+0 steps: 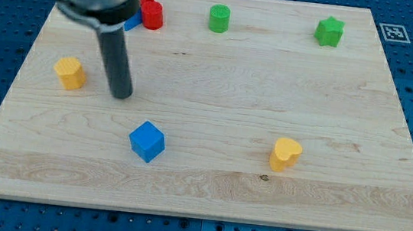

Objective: Slide the blue cube below the red circle

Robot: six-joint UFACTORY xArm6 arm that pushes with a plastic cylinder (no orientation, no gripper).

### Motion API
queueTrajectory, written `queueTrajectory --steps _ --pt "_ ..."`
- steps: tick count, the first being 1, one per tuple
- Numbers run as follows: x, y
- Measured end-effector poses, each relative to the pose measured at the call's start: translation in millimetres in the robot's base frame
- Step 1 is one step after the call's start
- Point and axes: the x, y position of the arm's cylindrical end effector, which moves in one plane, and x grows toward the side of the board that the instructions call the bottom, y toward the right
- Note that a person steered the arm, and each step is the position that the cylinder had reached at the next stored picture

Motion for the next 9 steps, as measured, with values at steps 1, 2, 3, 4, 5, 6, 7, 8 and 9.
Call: queueTrajectory --steps 1,2,3,4,5,6,7,8,9 --pt "45.1 0.7" --pt "92.7 18.8" --pt "107.6 42.0" --pt "91.4 52.4" --pt "74.2 64.6" --pt "62.2 86.3" --pt "45.9 93.5" --pt "32.6 93.5" --pt "28.1 79.5"
